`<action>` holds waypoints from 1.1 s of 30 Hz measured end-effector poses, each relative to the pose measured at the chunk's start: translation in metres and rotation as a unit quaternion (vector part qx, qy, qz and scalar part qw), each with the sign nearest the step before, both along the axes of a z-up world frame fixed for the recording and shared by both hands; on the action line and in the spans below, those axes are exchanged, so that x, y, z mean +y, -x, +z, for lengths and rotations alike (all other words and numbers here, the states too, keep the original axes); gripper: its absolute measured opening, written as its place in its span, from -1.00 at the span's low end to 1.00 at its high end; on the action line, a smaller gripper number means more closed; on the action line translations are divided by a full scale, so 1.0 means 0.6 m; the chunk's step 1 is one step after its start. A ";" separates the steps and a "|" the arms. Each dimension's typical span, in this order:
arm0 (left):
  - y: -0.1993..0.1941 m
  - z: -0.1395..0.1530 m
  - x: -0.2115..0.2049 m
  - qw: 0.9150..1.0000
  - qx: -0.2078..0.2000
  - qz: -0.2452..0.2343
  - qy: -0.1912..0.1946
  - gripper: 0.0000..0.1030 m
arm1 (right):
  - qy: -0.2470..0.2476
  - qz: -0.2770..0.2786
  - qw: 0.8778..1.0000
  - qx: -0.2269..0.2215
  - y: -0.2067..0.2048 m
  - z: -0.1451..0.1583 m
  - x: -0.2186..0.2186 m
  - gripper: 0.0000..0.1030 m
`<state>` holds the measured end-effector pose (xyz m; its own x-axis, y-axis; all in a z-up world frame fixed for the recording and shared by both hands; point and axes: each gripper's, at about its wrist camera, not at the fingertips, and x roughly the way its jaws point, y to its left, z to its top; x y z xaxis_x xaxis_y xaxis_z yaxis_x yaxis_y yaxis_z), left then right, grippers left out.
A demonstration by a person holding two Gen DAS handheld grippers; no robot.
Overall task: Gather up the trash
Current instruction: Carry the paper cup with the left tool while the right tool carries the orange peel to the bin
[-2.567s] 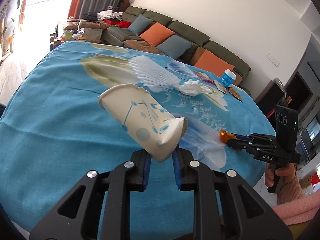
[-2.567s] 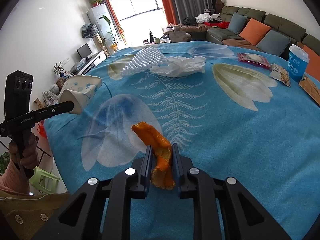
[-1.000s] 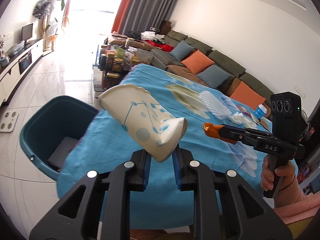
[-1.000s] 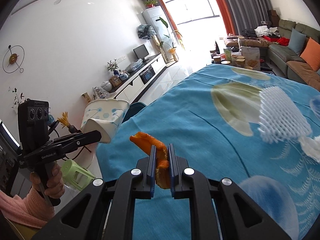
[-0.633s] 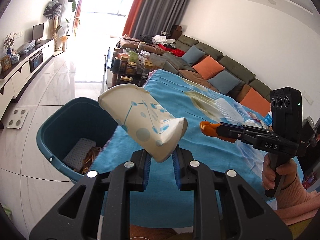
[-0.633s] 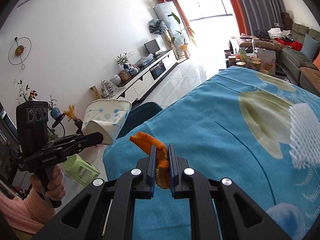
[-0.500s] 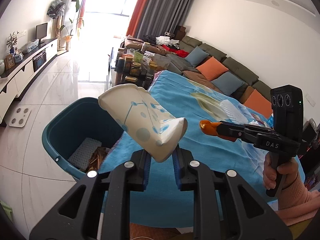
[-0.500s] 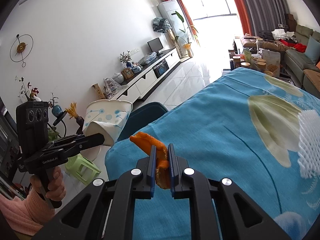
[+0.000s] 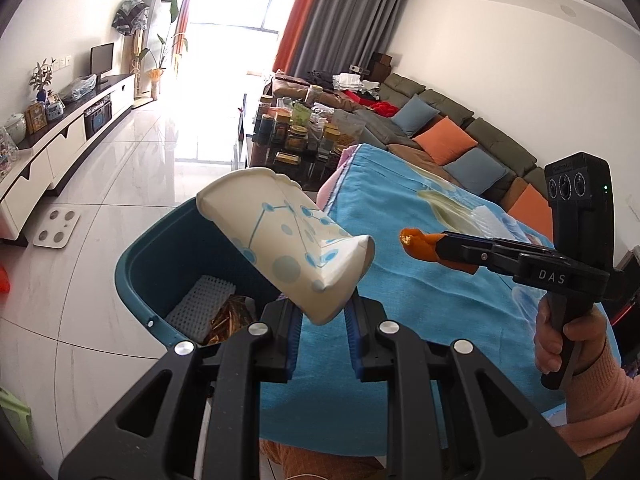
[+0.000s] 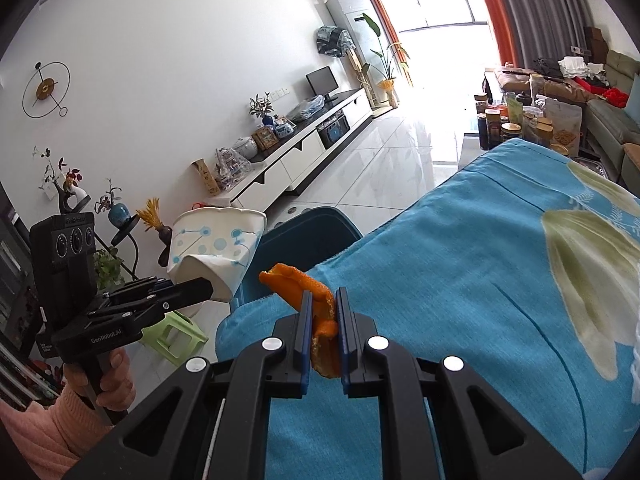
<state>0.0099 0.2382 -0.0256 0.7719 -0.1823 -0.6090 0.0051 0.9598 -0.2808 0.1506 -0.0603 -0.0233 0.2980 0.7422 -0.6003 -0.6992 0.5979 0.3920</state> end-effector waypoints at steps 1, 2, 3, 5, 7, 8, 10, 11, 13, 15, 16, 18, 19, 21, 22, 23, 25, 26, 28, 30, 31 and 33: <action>-0.002 0.000 0.004 1.000 0.000 0.002 0.000 -0.61 | 0.000 0.001 1.000 0.001 -0.001 -0.001 0.004 -0.81; -0.002 0.000 0.007 1.000 0.001 0.004 0.000 -0.61 | 0.000 0.001 1.000 0.001 -0.004 -0.001 0.008 -0.81; -0.002 -0.001 0.008 1.000 0.001 0.006 -0.001 -0.61 | 0.001 0.002 1.000 0.002 -0.006 -0.002 0.012 -0.81; -0.003 -0.002 0.017 1.000 0.003 0.010 -0.002 -0.61 | 0.000 0.004 1.000 0.004 -0.010 -0.002 0.019 -0.81; -0.005 -0.003 0.022 1.000 0.004 0.013 -0.002 -0.61 | 0.000 0.007 1.000 0.006 -0.013 -0.003 0.026 -0.81; -0.008 -0.004 0.028 1.000 0.006 0.014 -0.001 -0.61 | 0.001 0.009 1.000 0.007 -0.015 -0.004 0.031 -0.81; -0.008 -0.006 0.033 1.000 0.008 0.016 -0.001 -0.61 | 0.002 0.012 1.000 0.010 -0.019 -0.003 0.042 -0.81; -0.008 -0.007 0.036 1.000 0.009 0.017 -0.001 -0.61 | 0.004 0.013 1.000 0.010 -0.020 -0.003 0.047 -0.81; -0.012 -0.008 0.037 1.000 0.011 0.020 -0.003 -0.61 | 0.005 0.017 1.000 0.011 -0.023 -0.005 0.055 -0.81; -0.015 -0.009 0.039 1.000 0.014 0.022 -0.004 -0.61 | 0.008 0.019 1.000 0.011 -0.024 -0.006 0.065 -0.81; -0.016 -0.011 0.040 1.000 0.015 0.022 -0.003 -0.61 | 0.008 0.020 1.000 0.012 -0.026 -0.006 0.069 -0.81; -0.018 -0.012 0.043 1.000 0.018 0.023 -0.002 -0.61 | 0.008 0.023 1.000 0.016 -0.030 -0.006 0.079 -0.81; -0.021 -0.015 0.045 1.000 0.019 0.024 -0.003 -0.61 | 0.007 0.025 0.999 0.019 -0.031 -0.007 0.083 -0.81; -0.024 -0.017 0.047 0.999 0.021 0.026 -0.003 -0.61 | 0.010 0.027 0.999 0.020 -0.035 -0.009 0.091 -0.80; -0.025 -0.019 0.048 0.999 0.022 0.027 -0.002 -0.61 | 0.010 0.028 0.999 0.022 -0.036 -0.010 0.095 -0.81; -0.026 -0.020 0.048 0.999 0.024 0.028 -0.001 -0.61 | 0.010 0.028 0.999 0.025 -0.037 -0.011 0.100 -0.81; -0.027 -0.024 0.052 0.999 0.027 0.030 0.000 -0.61 | 0.012 0.029 0.999 0.026 -0.039 -0.012 0.108 -0.81; -0.029 -0.026 0.053 0.999 0.029 0.031 0.000 -0.61 | 0.013 0.029 0.999 0.027 -0.037 -0.013 0.112 -0.81; -0.033 -0.029 0.055 0.999 0.031 0.032 -0.001 -0.61 | 0.013 0.030 0.999 0.031 -0.040 -0.015 0.120 -0.81; -0.038 -0.033 0.056 0.999 0.033 0.033 0.000 -0.61 | 0.016 0.029 0.999 0.033 -0.045 -0.017 0.128 -0.81; -0.042 -0.035 0.058 0.999 0.035 0.034 -0.001 -0.61 | 0.016 0.029 0.999 0.035 -0.047 -0.019 0.132 -0.81; -0.046 -0.037 0.060 0.999 0.038 0.037 -0.001 -0.61 | 0.017 0.029 0.999 0.038 -0.051 -0.021 0.139 -0.80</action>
